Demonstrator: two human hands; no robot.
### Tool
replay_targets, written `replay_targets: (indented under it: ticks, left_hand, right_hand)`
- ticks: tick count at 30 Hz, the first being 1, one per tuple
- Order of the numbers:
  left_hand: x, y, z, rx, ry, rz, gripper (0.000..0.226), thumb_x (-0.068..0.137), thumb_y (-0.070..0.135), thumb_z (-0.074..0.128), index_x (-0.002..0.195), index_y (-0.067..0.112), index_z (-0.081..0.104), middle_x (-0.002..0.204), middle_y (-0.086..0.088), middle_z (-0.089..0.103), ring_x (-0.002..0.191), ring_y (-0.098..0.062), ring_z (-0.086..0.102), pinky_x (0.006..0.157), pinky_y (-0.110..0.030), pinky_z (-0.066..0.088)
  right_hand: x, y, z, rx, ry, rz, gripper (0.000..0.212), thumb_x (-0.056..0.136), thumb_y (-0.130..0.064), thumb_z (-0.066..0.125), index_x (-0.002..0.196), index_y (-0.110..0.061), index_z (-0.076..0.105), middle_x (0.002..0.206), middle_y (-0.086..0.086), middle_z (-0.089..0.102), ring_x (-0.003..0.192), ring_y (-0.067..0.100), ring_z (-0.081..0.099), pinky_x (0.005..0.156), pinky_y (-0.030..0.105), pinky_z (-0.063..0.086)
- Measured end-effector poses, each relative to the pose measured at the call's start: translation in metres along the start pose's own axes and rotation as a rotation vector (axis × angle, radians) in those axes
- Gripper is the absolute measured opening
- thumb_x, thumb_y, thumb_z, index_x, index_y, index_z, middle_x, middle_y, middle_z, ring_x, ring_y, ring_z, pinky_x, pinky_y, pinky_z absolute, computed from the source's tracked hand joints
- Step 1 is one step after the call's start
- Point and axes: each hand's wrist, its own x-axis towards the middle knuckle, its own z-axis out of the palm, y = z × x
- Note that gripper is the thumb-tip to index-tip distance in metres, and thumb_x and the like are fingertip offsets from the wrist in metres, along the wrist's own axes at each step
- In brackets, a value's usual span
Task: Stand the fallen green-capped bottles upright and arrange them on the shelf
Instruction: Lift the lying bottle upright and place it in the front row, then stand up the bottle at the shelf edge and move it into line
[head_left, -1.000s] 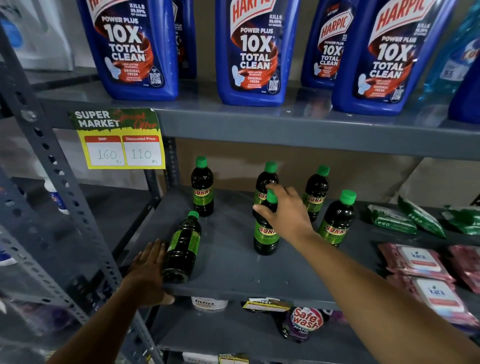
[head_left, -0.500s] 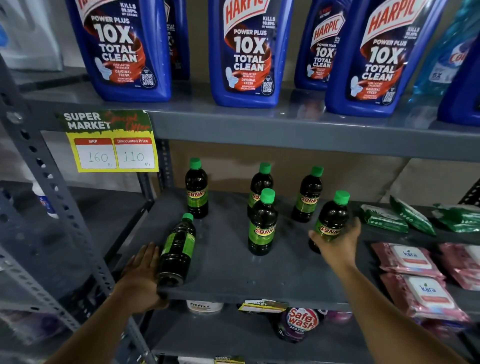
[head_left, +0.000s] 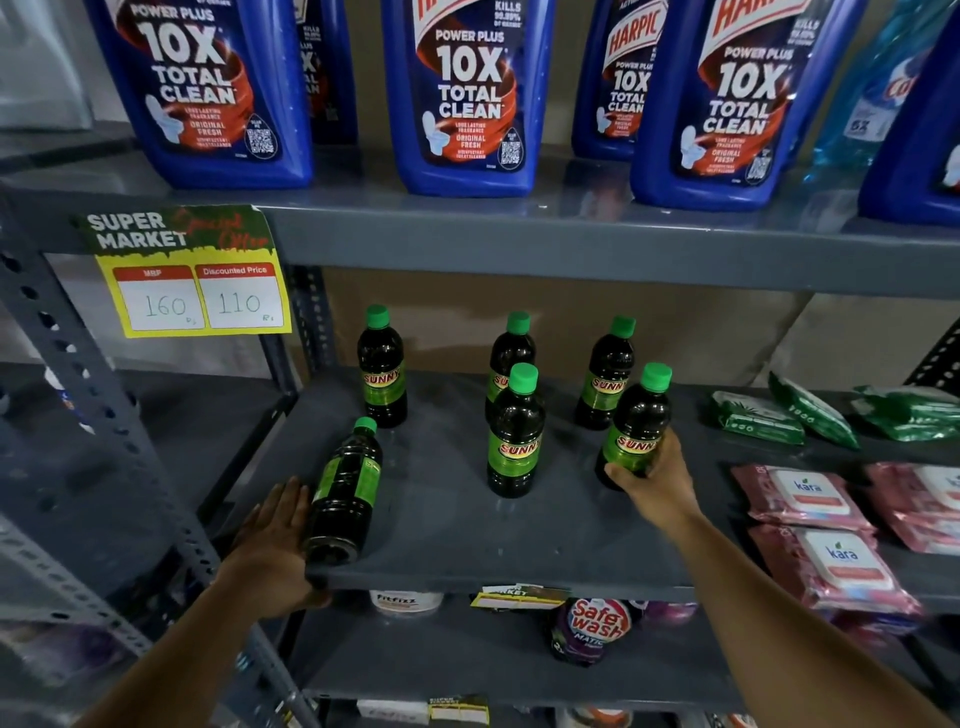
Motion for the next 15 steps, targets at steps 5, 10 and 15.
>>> replay_targets:
  ticks: [5,10,15]
  left_hand:
    - [0.0,0.001,-0.002,-0.02,0.0,-0.01,0.143,0.052,0.072,0.068,0.144,0.011,-0.023,0.158,-0.007,-0.02,0.145,-0.024,-0.017,0.121,-0.038,-0.003]
    - [0.002,0.0,-0.005,-0.009,-0.011,-0.002,0.144,0.05,0.068,0.072,0.146,0.011,-0.02,0.159,-0.008,-0.017,0.146,-0.026,-0.013,0.121,-0.039,0.001]
    - [0.004,-0.001,-0.007,-0.012,-0.046,0.008,0.145,0.049,0.065,0.074,0.145,0.011,-0.022,0.158,-0.007,-0.02,0.146,-0.026,-0.014,0.121,-0.04,0.002]
  right_hand:
    - [-0.003,0.001,0.005,-0.005,0.041,-0.053,0.083,0.071,-0.019,0.081,0.138,-0.024,0.032,0.123,-0.003,0.058,0.111,0.02,0.056,0.092,0.037,0.044]
    - [-0.01,-0.007,0.003,0.008,0.024,-0.049,0.087,0.071,-0.018,0.081,0.14,-0.024,0.028,0.128,0.001,0.056,0.118,0.024,0.054,0.091,0.034,0.042]
    - [-0.062,-0.021,0.026,-0.147,0.4,-0.24,0.099,0.068,-0.048,0.073,0.143,-0.012,0.021,0.145,0.024,0.03,0.135,0.037,0.025,0.108,0.056,0.025]
